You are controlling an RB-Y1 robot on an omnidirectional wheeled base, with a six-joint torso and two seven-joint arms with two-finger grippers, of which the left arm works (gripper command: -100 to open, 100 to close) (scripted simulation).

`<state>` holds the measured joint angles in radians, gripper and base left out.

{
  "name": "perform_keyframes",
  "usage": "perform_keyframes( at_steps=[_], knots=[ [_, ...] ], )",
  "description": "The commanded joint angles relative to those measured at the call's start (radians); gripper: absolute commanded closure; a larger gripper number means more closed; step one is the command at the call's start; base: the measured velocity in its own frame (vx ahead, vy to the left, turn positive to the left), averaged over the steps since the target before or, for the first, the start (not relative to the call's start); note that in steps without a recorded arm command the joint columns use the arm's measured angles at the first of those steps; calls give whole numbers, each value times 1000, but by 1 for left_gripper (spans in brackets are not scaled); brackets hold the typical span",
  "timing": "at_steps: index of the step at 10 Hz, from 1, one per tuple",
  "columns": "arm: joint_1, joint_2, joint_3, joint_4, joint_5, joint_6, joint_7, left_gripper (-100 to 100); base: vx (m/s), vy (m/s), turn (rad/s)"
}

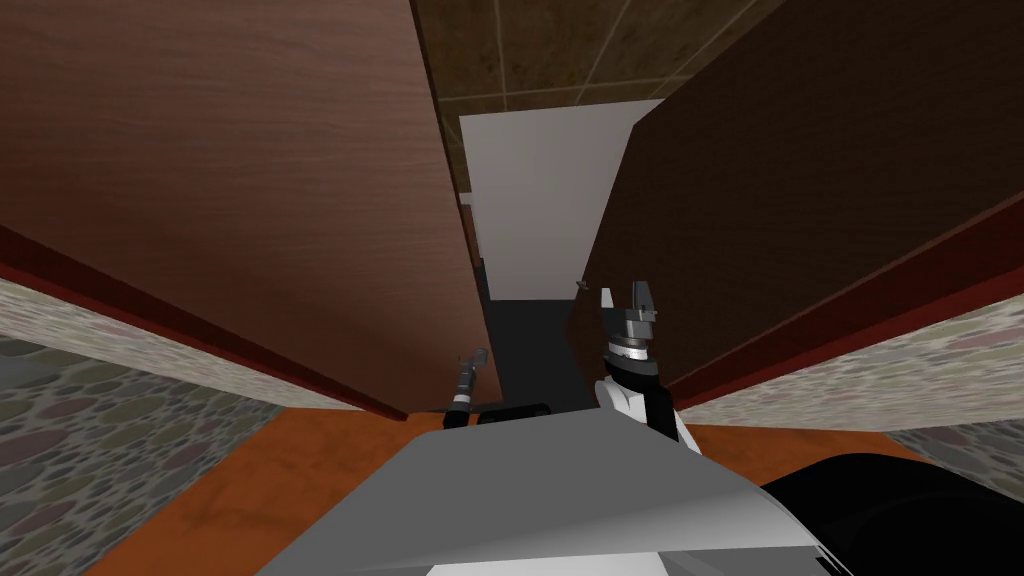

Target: Push the door open

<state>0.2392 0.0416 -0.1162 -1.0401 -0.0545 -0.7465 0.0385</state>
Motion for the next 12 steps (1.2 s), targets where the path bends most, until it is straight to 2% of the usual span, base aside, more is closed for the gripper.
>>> perform_keyframes(
  at_steps=[1,4,5,6,10,12],
  knots=[
    [-11,12,28,5,12,-5,-6,100,184,-78,57],
    [-19,20,66,9,31,-2,-15,100,203,-70,73],
    [-19,20,66,9,31,-2,-15,100,128,-59,43],
    [-23,22,88,12,42,0,-21,100,146,-80,74],
    [-29,22,118,16,57,2,-29,100,124,-57,56],
    [-35,19,149,20,72,4,-36,100,152,-80,82]
  ],
)
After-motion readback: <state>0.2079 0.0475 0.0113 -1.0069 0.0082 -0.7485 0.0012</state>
